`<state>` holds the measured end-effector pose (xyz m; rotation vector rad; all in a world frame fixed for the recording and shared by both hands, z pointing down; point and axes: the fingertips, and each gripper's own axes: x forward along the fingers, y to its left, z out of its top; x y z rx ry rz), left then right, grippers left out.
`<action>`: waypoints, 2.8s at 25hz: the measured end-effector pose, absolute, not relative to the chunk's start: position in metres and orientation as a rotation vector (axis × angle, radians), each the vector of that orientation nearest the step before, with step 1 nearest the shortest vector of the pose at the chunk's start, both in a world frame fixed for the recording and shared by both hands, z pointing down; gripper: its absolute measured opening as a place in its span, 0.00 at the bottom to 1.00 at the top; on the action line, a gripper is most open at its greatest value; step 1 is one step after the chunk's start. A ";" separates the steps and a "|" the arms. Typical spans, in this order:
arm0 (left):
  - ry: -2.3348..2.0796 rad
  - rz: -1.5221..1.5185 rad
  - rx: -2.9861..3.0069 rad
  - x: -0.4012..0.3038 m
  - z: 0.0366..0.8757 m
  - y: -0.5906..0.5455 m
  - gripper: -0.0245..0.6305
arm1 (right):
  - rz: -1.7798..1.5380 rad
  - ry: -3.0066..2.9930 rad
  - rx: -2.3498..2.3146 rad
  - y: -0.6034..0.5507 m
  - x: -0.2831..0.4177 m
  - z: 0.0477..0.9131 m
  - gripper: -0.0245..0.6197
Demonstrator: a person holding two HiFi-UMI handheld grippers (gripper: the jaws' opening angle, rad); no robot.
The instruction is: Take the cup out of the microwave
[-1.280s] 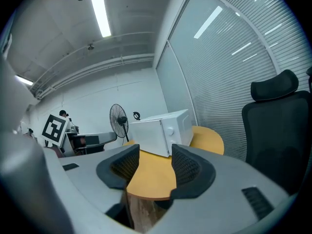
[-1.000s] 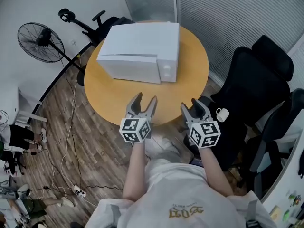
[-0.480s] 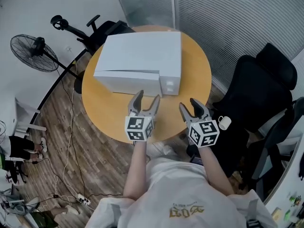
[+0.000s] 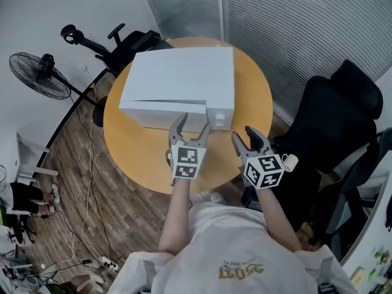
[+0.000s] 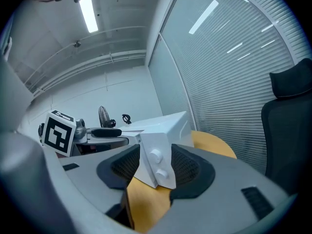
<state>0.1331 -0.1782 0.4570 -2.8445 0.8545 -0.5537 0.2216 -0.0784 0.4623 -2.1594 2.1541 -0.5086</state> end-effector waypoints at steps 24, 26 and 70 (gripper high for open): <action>0.675 -1.006 -2.238 0.177 0.492 -0.204 0.54 | -0.505 2.070 -2.163 -0.091 0.255 0.471 0.34; 0.668 -1.016 -2.240 0.178 0.495 -0.205 0.54 | -0.518 2.076 -2.159 -0.091 0.252 0.475 0.34; 0.785 -0.905 -2.196 0.150 0.494 -0.174 0.52 | -0.504 2.270 -2.117 -0.057 0.226 0.468 0.25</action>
